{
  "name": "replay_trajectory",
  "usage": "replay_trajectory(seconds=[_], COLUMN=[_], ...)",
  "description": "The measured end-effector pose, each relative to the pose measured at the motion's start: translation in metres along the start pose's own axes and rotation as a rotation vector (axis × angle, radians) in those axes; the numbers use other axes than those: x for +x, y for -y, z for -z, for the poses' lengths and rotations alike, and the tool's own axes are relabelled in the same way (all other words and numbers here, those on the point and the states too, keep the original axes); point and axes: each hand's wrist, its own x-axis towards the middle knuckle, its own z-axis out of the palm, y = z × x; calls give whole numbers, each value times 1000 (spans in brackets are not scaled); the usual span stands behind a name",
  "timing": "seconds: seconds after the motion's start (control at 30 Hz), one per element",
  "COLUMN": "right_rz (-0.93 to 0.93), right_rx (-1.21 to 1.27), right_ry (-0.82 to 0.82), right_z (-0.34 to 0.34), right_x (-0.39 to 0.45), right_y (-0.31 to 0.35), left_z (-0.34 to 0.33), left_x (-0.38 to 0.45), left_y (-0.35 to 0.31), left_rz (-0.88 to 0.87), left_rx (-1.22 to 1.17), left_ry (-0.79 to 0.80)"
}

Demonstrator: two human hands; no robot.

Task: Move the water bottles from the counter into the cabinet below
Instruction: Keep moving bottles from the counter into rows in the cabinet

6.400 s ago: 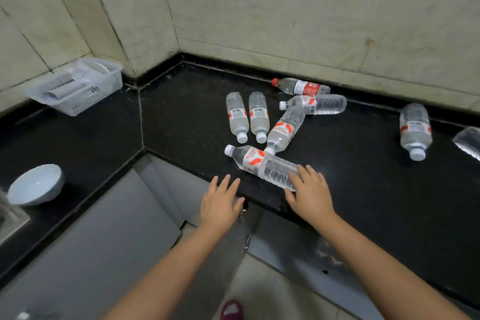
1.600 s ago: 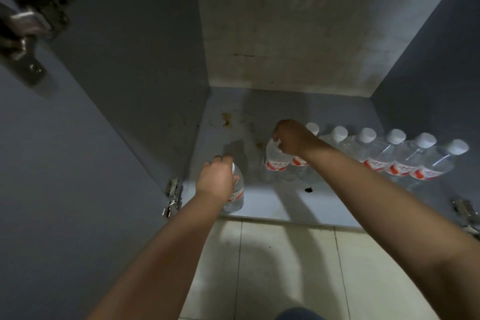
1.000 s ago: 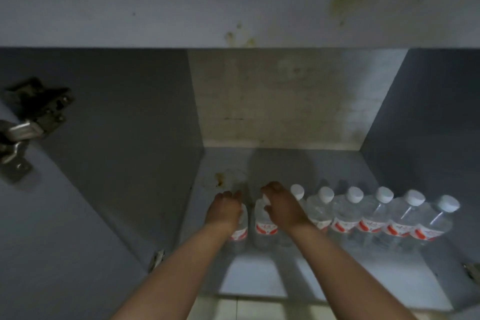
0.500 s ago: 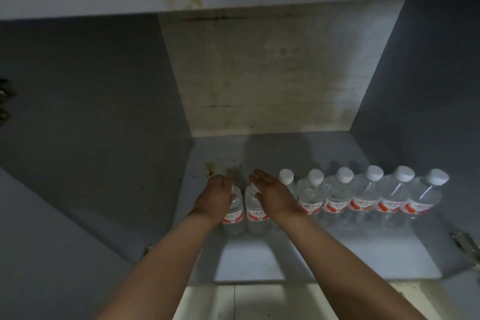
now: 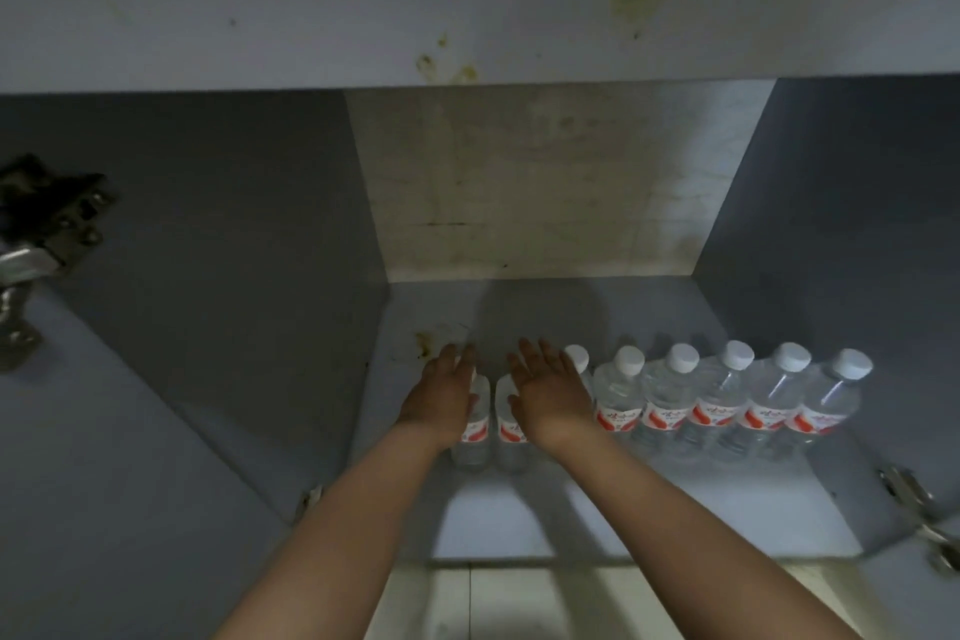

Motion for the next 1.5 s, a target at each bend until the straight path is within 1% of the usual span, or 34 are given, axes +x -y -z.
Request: replay_trajectory(seconds=[0.03,0.07,0.1,0.17,0.2,0.23,0.3,0.33,0.4,0.47,0.53,0.6,0.7,0.87,0.97,1.07,1.17,1.3,1.5], right_rz=[-17,-15,-19,-59,-78,-69,-46,-49,-84,-100,-116,-117,-130,-119,-182,-256,-278,-359,-473], right_rx=[6,4,-24,-22,20,34,18,31,20,-5,-25,-25,2,8,-8,9,18,102,73], right_ry=[-2,-59,-138,-154,-127,-76,-20,29,163,251,282,276,291,178,40,-134,-302,-444,-413], right_z=[5,10,16,29,34,40,63,75,102,136,177,218,277,361,403,445,483,512,539], right_x=[-5,-10,-16,-32,-43,-55,-86,-102,-133,-165,-195,-223,-260,-298,-304,-304,-304,-298,-258], right_y=[2,4,6,10,13,17,24,26,26,26,26,27,31,30,21,11,-2,-34,-111], left_z=[4,6,12,22,29,38,56,68,98,131,162,194,247,326,365,398,425,445,455], left_x=[-6,-12,-21,-44,-59,-77,-112,-129,-166,-202,-237,-269,-311,-349,-358,-363,-358,-336,-269], left_y=[-1,-1,-3,-9,-12,-17,-28,-34,-47,-63,-79,-96,-125,-164,-179,-194,-208,-228,-257], left_rz=[36,55,54,12,-1,-6,44,58,60,71,98,120,100,20,-31,-98,-148,-189,-178], left_rx=[-19,-3,33,101,135,127,86,85,78,72,82,68,41,66,74,90,72,68,54], left_ry=[4,6,-39,-228,-265,-188,59,122,142,168,190,213,193,95,16,-70,-135,-206,-199])
